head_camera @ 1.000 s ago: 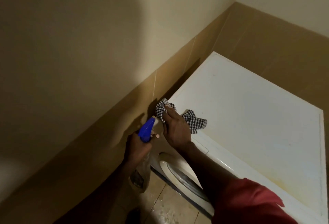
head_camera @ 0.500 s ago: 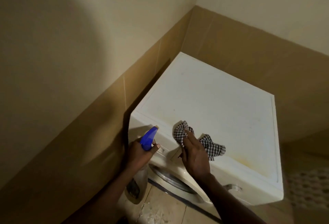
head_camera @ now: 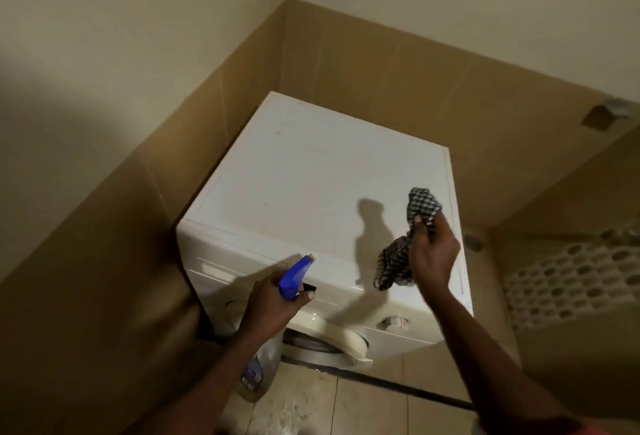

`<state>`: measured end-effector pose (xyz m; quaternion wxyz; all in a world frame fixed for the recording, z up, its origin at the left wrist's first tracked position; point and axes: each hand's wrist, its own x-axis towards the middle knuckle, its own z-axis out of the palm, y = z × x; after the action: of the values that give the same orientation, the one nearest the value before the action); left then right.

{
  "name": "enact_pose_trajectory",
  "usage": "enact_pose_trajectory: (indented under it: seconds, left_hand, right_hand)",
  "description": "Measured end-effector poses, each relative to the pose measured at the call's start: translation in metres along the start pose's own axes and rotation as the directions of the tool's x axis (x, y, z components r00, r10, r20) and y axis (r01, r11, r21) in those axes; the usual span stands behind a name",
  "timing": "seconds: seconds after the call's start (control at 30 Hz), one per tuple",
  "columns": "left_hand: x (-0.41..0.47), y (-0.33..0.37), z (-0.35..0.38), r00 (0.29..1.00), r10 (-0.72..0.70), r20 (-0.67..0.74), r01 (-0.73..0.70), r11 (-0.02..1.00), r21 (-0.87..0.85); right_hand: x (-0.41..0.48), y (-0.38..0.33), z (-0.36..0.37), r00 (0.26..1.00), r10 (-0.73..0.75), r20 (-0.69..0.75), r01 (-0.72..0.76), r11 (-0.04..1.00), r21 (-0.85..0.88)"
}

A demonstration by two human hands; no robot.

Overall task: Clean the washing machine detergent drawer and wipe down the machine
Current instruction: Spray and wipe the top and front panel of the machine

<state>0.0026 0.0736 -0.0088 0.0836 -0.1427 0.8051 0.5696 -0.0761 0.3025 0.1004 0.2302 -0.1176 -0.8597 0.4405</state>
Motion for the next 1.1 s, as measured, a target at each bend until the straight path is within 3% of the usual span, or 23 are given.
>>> enact_pose_trajectory:
  seconds: [0.13,0.3,0.57,0.73,1.1]
  left_hand:
    - [-0.004,0.007,0.026,1.0,0.008,0.015,-0.008,0.999,0.048]
    - [-0.01,0.012,0.056,0.996,0.017,0.084,-0.024,0.997,0.078]
    - [-0.019,0.032,0.104,0.97,0.093,0.225,-0.125,0.983,0.135]
    - [-0.023,0.044,0.129,0.964,0.109,0.241,-0.13,0.989,0.075]
    - [-0.04,0.075,0.196,0.923,0.119,0.366,-0.193,0.966,0.174]
  right_hand:
    - [0.033,0.0,-0.051,0.992,0.027,-0.127,-0.021,0.999,0.045]
    - [0.041,0.013,-0.082,0.982,0.032,-0.188,-0.025,0.999,0.037]
    - [0.04,0.046,-0.108,0.988,-0.007,-0.151,0.009,1.0,0.012]
    - [0.036,0.067,-0.119,0.996,-0.01,-0.092,0.006,0.999,-0.044]
    - [0.018,0.095,-0.159,0.992,-0.005,-0.125,-0.015,0.987,-0.158]
